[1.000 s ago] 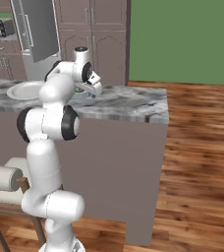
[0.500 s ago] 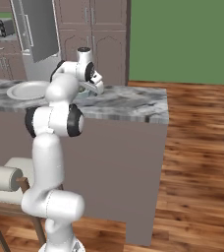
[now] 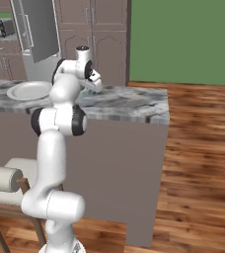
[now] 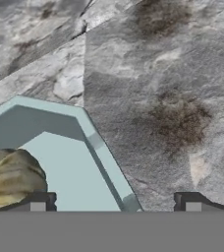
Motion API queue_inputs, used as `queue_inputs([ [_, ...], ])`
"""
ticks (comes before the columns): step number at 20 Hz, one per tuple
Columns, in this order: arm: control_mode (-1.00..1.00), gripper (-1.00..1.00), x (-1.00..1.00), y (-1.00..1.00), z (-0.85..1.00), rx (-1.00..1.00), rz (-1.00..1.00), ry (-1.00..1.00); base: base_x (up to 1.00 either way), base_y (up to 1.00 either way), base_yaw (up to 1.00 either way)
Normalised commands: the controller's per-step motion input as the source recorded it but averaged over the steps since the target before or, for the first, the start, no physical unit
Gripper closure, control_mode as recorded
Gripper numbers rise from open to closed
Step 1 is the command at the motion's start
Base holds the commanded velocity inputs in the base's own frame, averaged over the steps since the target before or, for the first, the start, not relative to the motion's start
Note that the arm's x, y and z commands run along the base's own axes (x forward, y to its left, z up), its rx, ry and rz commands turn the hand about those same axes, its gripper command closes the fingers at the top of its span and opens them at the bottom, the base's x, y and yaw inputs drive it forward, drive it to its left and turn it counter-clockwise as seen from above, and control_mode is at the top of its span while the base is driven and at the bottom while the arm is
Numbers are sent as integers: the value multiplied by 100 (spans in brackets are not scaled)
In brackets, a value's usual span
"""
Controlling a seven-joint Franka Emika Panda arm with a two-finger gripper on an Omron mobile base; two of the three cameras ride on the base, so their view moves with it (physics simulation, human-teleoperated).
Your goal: Place two dumplings into each of the tupperware containers and then place the containers in the fridge.
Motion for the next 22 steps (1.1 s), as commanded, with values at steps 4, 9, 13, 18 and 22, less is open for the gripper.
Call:
queue_inputs([
  [4, -100, -100, -20, -7, -6, 0, -11, 14, 0, 0, 0],
  [9, -100, -100, -22, -6, -15, 0, -7, 15, 0, 0, 0],
  [13, -100, 100, -22, 0, -39, 0, 0, 20, 0, 0, 0],
  [18, -100, 100, -50, -7, -5, 0, -4, 3, 0, 0, 0],
  [22, -100, 100, -96, -38, 5, 0, -15, 6, 0, 0, 0],
])
